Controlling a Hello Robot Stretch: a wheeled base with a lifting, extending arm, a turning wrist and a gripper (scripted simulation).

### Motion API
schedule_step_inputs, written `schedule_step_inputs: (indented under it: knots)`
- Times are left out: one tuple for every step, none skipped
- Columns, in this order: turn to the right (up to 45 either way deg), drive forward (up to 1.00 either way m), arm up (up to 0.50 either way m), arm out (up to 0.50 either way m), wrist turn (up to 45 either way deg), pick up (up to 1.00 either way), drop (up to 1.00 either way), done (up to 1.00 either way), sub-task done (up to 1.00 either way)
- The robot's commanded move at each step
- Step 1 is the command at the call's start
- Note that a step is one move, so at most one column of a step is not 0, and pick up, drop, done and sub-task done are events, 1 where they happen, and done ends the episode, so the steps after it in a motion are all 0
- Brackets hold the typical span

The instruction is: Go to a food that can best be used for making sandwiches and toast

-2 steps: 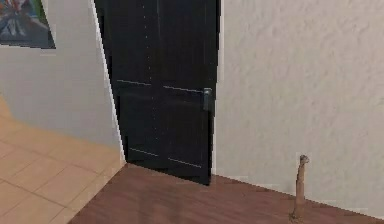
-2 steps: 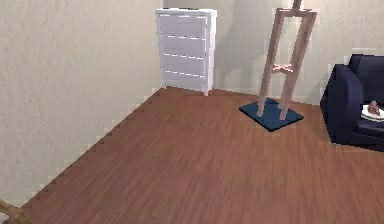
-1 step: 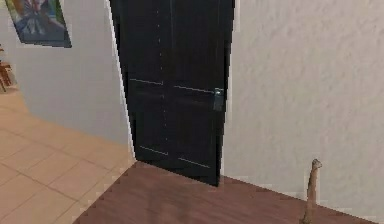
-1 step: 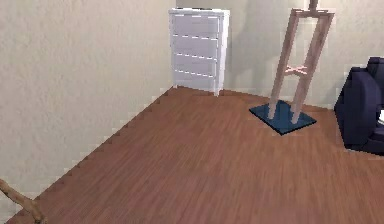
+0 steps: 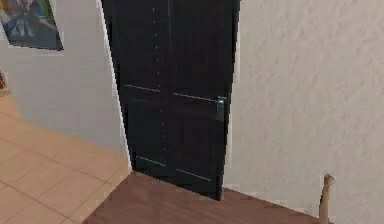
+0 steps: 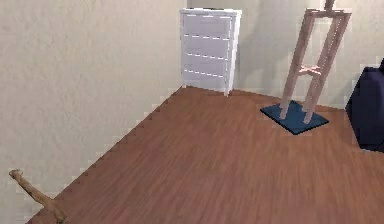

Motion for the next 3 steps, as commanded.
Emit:
schedule_step_inputs:
  knots:
    - [-45.0,0.0,0.0,0.0,0.0,0.0,0.0,0.0,0.0]
    - [-15.0,0.0,0.0,0.0,0.0,0.0,0.0,0.0,0.0]
    - [0.0,1.0,0.0,0.0,0.0,0.0,0.0,0.0,0.0]
